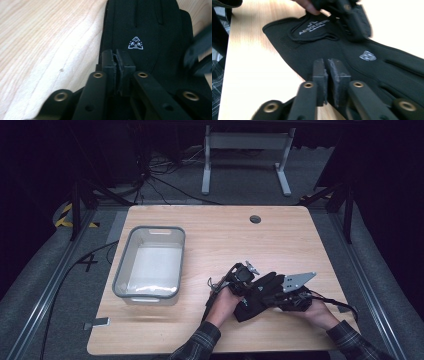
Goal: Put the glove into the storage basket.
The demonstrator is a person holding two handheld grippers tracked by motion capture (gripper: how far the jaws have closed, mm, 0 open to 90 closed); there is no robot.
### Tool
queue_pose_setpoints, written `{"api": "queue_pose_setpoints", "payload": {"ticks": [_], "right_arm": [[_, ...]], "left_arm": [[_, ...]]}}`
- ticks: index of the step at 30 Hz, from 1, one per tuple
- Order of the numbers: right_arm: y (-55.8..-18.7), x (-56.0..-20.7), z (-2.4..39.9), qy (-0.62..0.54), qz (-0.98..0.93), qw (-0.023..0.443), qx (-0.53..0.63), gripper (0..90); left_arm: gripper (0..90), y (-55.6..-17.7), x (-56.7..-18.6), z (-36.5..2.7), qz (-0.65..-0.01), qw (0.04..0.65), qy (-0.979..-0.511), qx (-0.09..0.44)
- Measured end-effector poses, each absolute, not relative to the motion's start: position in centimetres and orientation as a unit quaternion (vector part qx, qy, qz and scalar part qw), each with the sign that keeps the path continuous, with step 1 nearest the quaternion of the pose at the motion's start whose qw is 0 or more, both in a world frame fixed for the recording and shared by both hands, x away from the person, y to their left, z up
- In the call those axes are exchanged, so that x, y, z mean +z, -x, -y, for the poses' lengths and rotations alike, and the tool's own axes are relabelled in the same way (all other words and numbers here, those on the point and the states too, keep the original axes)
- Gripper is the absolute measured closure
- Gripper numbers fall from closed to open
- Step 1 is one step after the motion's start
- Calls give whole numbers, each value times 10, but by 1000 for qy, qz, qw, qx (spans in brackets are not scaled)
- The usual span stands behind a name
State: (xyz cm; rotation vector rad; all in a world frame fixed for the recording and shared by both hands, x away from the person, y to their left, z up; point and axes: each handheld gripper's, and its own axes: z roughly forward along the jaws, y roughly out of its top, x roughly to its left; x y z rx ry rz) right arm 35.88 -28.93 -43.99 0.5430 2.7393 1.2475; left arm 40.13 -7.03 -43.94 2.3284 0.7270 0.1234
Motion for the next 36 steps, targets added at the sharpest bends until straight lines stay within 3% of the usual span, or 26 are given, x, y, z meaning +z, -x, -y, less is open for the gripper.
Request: {"api": "queue_pose_setpoints", "payload": {"ticks": [11,16,25,36], "right_arm": [[-353,-437,351,-273,-868,102,403,372],[-350,-446,376,-310,-861,122,385,280],[-355,-455,385,-329,-861,132,366,204],[-358,-461,386,-335,-860,151,354,166]], "left_arm": [[365,-393,-431,67,-263,373,-889,24],[166,-389,-441,78,-243,350,-904,23],[128,-390,-452,83,-230,339,-912,26],[168,-391,-457,82,-229,334,-914,15]]}}
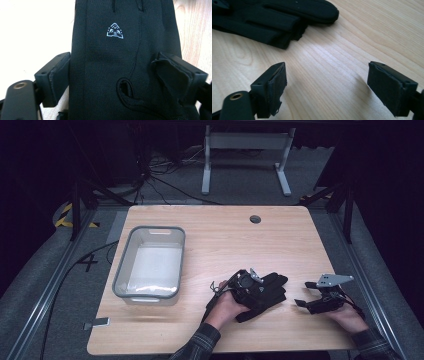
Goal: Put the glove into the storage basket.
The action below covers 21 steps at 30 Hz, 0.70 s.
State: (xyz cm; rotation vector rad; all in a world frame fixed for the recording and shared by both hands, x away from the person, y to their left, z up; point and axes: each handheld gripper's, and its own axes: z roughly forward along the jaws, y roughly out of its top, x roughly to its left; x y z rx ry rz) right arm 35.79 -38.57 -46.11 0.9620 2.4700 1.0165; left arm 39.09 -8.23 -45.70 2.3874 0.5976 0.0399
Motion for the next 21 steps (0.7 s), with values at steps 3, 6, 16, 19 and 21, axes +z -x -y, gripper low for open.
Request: {"api": "queue_pose_setpoints", "payload": {"ticks": [3,6,16,19,21], "right_arm": [[-358,-463,385,-338,-861,154,349,154],[-359,-464,384,-339,-860,156,349,149],[-359,-467,385,-342,-853,162,360,106],[-360,-467,385,-342,-853,160,360,98],[-360,-468,385,-342,-854,159,359,95]], "left_arm": [[218,-390,-456,83,-220,332,-917,19],[295,-389,-455,83,-212,333,-919,14],[636,-389,-452,82,-193,335,-922,-25],[668,-390,-452,82,-199,335,-920,-38],[682,-391,-450,82,-206,336,-918,-42]]}}
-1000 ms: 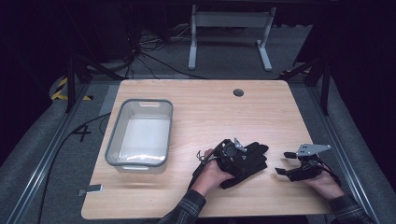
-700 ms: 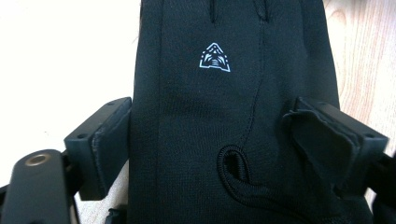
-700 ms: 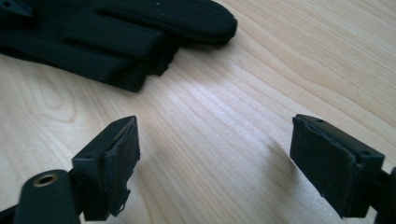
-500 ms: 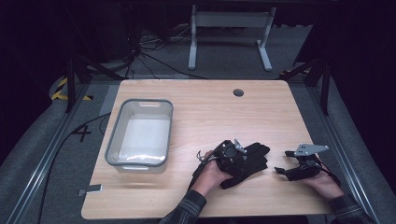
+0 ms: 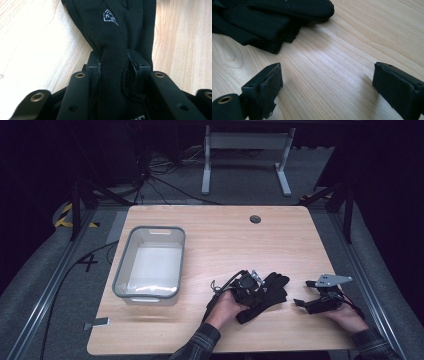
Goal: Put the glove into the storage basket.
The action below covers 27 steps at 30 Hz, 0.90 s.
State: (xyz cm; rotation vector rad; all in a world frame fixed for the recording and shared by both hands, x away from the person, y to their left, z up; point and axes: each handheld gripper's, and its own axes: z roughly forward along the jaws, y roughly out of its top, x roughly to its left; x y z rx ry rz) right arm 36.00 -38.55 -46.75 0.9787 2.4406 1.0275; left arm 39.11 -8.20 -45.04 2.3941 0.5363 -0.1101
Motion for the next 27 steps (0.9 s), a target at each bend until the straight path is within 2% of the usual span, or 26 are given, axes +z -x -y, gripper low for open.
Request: {"api": "queue_pose_setpoints", "payload": {"ticks": [15,27], "right_arm": [[-360,-468,385,-343,-853,158,359,94],[-360,-468,385,-342,-854,158,360,94]], "left_arm": [[688,-389,-422,75,-211,346,-913,-37],[686,-398,-388,48,-234,367,-900,-16]]}}
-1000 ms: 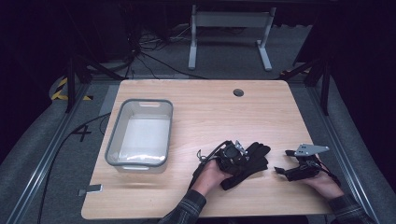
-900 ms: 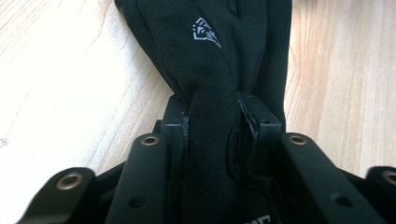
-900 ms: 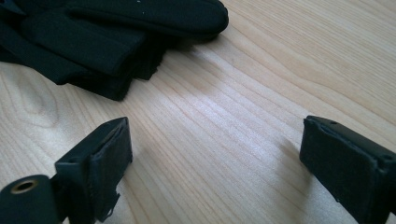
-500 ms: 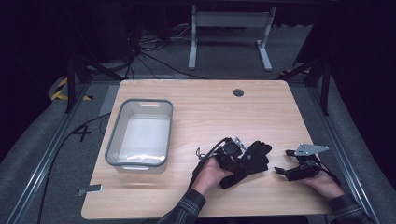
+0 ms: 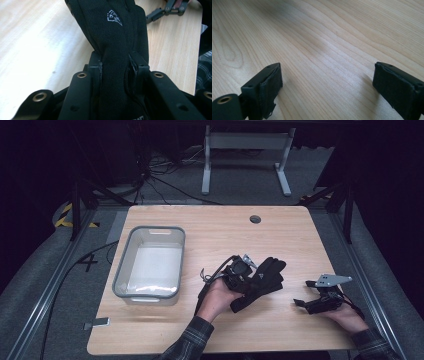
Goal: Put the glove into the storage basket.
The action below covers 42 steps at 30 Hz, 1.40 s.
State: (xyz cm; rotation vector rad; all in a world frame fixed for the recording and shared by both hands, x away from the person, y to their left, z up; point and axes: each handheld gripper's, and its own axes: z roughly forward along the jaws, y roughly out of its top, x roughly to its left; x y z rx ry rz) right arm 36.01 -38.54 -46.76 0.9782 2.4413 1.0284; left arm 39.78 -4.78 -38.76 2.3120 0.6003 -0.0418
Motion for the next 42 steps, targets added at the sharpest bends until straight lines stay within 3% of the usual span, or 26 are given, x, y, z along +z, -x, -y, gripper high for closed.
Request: {"api": "queue_pose_setpoints", "payload": {"ticks": [8,24,42], "right_arm": [[-362,-468,384,-345,-858,155,348,0],[-362,-469,383,-343,-858,155,349,1],[-361,-469,383,-341,-859,154,349,1]], "left_arm": [[685,-402,-369,23,-257,371,-892,4],[685,-410,-336,-58,-325,381,-864,60],[684,-410,-333,-146,-411,391,-816,114]]}}
